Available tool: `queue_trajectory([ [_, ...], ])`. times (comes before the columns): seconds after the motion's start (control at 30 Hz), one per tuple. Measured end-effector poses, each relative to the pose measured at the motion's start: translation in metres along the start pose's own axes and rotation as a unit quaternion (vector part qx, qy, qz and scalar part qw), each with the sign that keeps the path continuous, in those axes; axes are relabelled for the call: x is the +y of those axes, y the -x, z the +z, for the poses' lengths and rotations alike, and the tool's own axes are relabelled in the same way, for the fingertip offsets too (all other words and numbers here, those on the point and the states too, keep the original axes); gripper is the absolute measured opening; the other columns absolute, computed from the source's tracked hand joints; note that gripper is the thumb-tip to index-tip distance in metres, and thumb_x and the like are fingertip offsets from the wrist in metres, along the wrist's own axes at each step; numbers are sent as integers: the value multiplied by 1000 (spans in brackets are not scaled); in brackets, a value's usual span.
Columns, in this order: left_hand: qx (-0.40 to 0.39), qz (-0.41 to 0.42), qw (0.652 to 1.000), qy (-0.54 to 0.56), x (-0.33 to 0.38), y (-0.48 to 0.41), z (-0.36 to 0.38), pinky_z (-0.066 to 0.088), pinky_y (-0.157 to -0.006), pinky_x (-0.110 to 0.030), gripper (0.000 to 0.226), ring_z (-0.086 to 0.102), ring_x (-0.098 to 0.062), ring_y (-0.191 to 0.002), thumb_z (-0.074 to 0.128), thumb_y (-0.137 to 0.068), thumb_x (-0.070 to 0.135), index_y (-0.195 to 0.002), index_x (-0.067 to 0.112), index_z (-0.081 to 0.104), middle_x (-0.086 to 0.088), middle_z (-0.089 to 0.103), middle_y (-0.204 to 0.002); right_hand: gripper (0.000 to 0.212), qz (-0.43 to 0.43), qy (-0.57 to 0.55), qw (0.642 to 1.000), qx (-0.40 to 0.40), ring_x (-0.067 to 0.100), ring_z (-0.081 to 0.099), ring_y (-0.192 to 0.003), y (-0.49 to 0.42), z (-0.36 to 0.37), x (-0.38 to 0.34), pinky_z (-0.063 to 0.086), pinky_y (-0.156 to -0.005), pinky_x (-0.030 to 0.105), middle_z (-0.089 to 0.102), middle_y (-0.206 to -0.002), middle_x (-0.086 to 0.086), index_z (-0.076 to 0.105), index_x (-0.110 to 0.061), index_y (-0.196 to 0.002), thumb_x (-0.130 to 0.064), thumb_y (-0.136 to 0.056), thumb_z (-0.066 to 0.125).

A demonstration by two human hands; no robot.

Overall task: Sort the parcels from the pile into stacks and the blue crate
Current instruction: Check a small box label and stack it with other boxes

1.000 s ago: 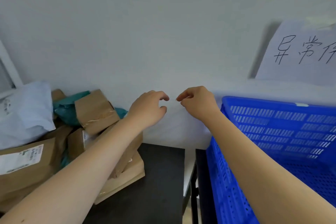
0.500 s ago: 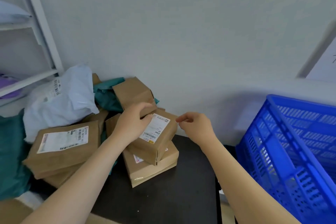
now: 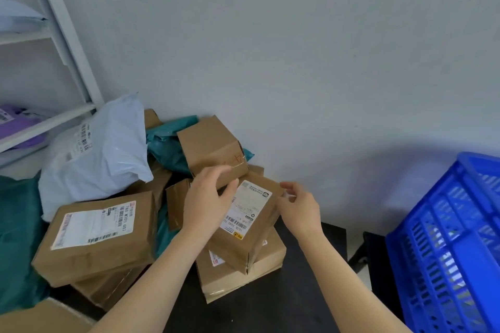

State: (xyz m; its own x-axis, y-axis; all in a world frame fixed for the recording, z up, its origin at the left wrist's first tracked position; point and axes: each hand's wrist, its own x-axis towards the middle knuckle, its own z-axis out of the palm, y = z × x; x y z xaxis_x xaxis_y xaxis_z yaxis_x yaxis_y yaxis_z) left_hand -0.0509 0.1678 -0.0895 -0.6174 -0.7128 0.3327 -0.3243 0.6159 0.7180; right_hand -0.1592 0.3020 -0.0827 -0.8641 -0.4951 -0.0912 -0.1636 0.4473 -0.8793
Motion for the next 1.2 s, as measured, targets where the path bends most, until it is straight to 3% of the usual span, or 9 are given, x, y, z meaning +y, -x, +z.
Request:
queue_trajectory([
  [0.13,119,18,993,9,0,-13,-5,35,-88,-22,36,47,-12,-116,64,-90,21,-125,20,58,2,52,-125,36,-40,-4,999,12,0,51,-93,-18,13,-18,39,-63,11,57,-130,-3,52,-22,-132,-20,-96,55],
  [0.27,160,-56,982,83,-8,-41,-13,32,-101,-25,53,38,-15,-130,65,-89,22,-139,20,45,-3,40,-141,39,-34,-21,999,-24,5,59,-87,-41,27,-54,42,-61,16,60,-106,-8,50,-22,-133,-36,-97,51],
  [0.4,106,-225,940,234,-21,-71,-18,39,-105,-39,65,43,-23,-128,64,-89,35,-145,20,33,-7,36,-145,66,14,-10,998,-66,22,50,-121,-70,45,-73,37,-89,29,52,-138,4,45,-19,-140,-63,-91,44],
  [0.47,57,-299,907,292,-31,-83,-20,41,-98,-37,69,46,-25,-124,61,-90,41,-148,20,28,-8,36,-146,76,35,-6,995,-93,24,47,-127,-80,54,-78,36,-97,33,50,-140,5,41,-19,-143,-70,-87,41],
  [0.57,-2,-344,883,319,-47,-100,-24,40,-103,-44,75,47,-28,-124,58,-88,50,-149,20,27,-9,41,-144,84,60,5,991,-122,25,44,-130,-91,66,-86,34,-102,35,45,-145,5,39,-18,-145,-76,-83,39],
  [0.67,-36,-350,881,318,-53,-107,-27,37,-106,-46,74,45,-27,-126,56,-90,51,-149,19,27,-7,44,-143,84,72,4,988,-134,25,42,-132,-95,74,-87,33,-106,37,43,-147,4,41,-20,-143,-77,-82,40],
  [0.83,-55,-322,883,338,-54,-110,-31,43,-100,-42,66,51,-22,-117,56,-92,45,-148,21,30,-3,51,-136,73,53,-10,992,-111,17,45,-115,-96,82,-94,34,-91,30,49,-136,-1,47,-22,-137,-72,-84,46],
  [1.1,-41,-288,884,366,-47,-110,-42,48,-95,-44,52,57,-20,-106,56,-94,36,-142,26,38,-1,57,-124,60,5,-51,997,-61,18,48,-120,-86,82,-108,39,-95,31,53,-131,-4,51,-27,-132,-63,-84,54],
  [1.2,-35,-267,882,386,-38,-111,-49,49,-92,-42,49,56,-15,-99,58,-94,31,-139,27,39,3,57,-118,52,24,-123,991,-46,17,49,-120,-81,71,-112,40,-104,39,54,-129,-7,55,-30,-124,-64,-84,54],
])
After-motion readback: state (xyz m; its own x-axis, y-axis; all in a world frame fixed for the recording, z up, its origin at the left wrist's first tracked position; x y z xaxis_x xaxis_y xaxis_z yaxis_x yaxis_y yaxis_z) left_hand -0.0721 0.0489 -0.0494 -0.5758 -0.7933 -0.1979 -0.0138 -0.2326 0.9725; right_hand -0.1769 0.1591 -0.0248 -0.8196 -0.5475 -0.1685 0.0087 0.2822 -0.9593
